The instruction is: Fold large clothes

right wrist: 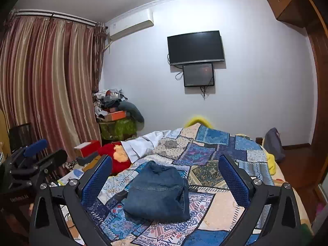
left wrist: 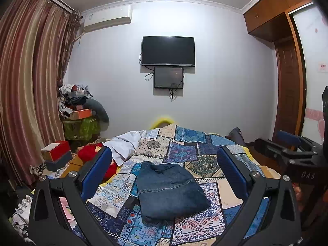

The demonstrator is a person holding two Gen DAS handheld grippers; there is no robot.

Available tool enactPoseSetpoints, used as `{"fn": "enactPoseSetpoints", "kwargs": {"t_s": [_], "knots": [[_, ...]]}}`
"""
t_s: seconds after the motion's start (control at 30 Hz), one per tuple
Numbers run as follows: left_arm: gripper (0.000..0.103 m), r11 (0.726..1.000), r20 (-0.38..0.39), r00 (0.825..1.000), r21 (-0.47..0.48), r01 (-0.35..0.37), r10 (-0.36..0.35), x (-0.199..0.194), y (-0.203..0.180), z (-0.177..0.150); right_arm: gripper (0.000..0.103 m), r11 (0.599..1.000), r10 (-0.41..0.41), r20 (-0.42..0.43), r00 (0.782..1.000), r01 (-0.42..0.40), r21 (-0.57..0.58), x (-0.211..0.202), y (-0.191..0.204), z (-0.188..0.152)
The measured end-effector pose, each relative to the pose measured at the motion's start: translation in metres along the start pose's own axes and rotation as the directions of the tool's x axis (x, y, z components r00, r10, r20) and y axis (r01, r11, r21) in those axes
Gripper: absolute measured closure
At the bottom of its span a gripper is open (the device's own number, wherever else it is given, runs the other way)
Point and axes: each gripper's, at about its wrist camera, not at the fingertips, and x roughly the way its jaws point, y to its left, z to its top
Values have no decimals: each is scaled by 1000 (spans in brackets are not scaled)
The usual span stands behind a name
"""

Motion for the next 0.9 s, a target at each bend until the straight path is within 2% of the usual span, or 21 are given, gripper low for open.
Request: {"fn": "enactPoseSetpoints", "kwargs": {"t_s": [0.9], "knots": [[0,1000,-26,1000,-5,-7,7,10,9,-5,0,998,-3,-7,1000,2,-64,5,7,-5]]}}
